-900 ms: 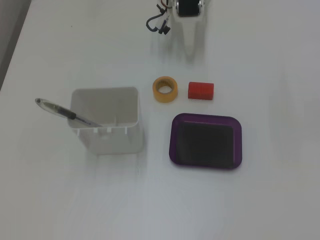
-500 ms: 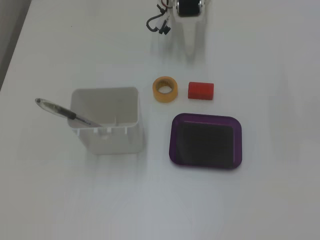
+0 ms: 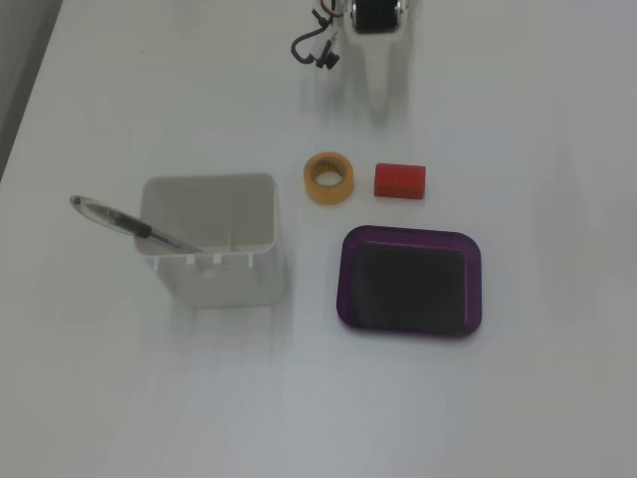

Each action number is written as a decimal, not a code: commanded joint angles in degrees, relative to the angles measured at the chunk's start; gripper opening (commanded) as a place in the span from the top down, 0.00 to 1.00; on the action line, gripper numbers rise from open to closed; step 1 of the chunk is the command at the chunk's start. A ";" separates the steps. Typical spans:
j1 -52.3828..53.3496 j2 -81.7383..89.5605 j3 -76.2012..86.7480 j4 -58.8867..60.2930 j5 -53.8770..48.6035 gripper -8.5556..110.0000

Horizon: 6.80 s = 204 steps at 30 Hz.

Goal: Pick up the red cube and place it in the box.

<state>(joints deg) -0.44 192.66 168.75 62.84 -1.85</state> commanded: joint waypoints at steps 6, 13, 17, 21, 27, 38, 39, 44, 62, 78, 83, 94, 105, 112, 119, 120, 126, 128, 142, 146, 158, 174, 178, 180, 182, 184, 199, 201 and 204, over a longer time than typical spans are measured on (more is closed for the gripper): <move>0.26 3.43 -5.80 -7.91 -0.62 0.93; 0.26 -9.49 -9.40 -9.49 -0.53 0.87; -0.53 -25.49 -19.78 -8.79 -0.26 0.84; -0.62 -45.53 -34.01 -6.33 -0.09 0.79; -1.67 -73.83 -57.74 3.16 5.54 0.76; -13.89 -103.45 -82.09 8.96 20.13 0.74; -13.80 -104.77 -82.27 8.96 20.21 0.73; -13.10 -109.42 -82.18 8.26 20.13 0.71; -4.83 -116.89 -82.00 8.09 17.75 0.71; -5.19 -119.79 -85.34 10.28 17.23 0.93; -5.19 -109.69 -87.63 13.54 16.70 0.93; -5.36 -91.14 -87.89 9.58 11.60 0.93; -11.87 -99.32 -87.80 -11.07 5.27 0.93; -11.25 -109.86 -87.98 -20.13 1.32 0.93; -5.45 -115.31 -91.23 -22.06 1.23 0.93; -4.75 -116.10 -92.20 -21.97 1.32 0.93; -3.87 -121.38 -94.92 -21.80 1.32 0.93; -3.96 -121.82 -94.75 -21.71 1.32 0.93; -4.92 -122.70 -94.31 -17.23 1.32 0.93; -4.92 -122.61 -94.31 -17.23 1.32 0.93; -5.01 -121.99 -94.39 -14.24 1.85 0.82; -5.10 -109.07 -109.16 6.33 1.93 0.78; -5.10 -102.04 -108.37 11.43 2.02 0.76; -5.10 -98.96 -106.96 13.89 2.02 0.76; -5.01 -95.71 -104.50 15.56 1.76 0.76; -4.83 -92.20 -101.69 16.70 1.67 0.76; -3.96 -61.61 -62.40 7.38 1.49 0.76; -3.96 -56.34 -55.63 4.39 1.41 0.76; -3.96 -48.08 -45.70 -0.26 1.23 0.76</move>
<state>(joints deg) -4.04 136.23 116.37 66.80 -0.18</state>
